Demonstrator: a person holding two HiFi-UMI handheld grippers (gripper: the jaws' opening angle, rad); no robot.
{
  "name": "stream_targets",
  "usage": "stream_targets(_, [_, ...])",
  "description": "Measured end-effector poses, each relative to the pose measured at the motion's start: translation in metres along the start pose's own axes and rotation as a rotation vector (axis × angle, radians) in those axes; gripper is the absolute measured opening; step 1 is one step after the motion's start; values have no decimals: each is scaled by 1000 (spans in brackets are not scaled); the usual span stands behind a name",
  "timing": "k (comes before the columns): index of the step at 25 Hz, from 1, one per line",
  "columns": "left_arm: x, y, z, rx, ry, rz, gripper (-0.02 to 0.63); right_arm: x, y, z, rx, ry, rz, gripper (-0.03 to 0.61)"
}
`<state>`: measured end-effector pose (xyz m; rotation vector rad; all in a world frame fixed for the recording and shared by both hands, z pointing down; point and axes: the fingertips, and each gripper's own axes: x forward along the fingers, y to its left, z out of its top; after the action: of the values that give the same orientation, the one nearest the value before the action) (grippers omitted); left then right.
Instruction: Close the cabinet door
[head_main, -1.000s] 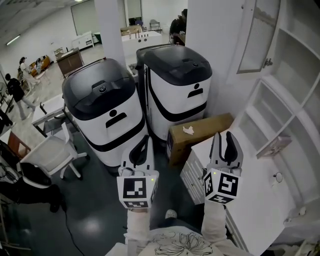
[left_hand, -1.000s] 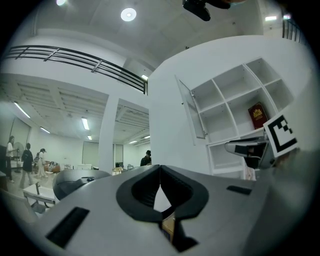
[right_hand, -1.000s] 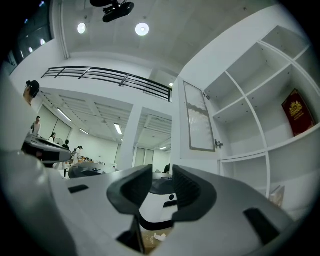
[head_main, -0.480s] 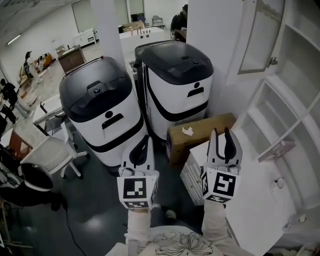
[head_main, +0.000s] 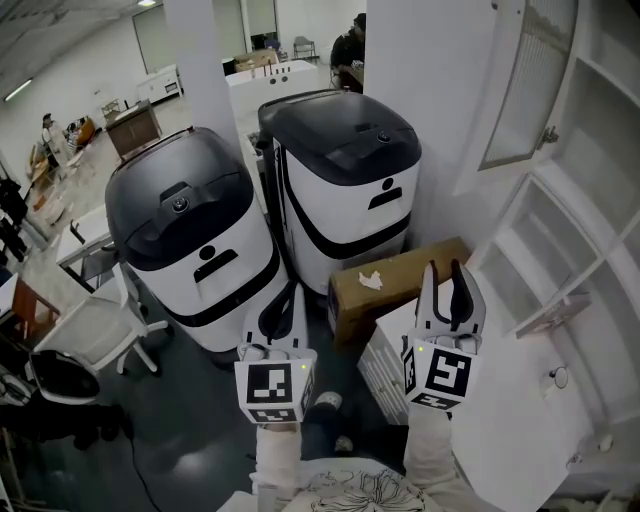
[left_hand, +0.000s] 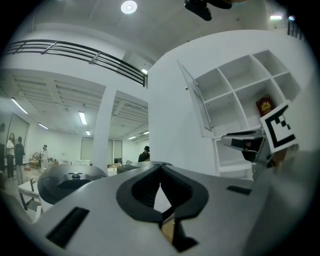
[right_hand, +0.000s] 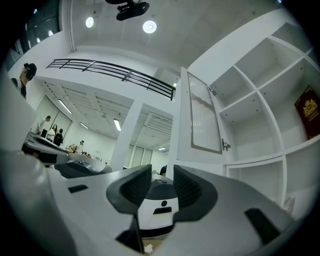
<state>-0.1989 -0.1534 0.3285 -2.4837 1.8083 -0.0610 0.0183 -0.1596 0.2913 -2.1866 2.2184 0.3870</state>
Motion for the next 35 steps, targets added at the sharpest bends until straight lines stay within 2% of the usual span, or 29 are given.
stream_targets(18, [137, 9, 10, -5, -29, -151, 5, 101, -35, 6, -56, -31, -186, 120])
stream_targets(35, [201, 4, 16, 7, -57, -294, 5, 133, -53, 6, -127, -17, -353, 137])
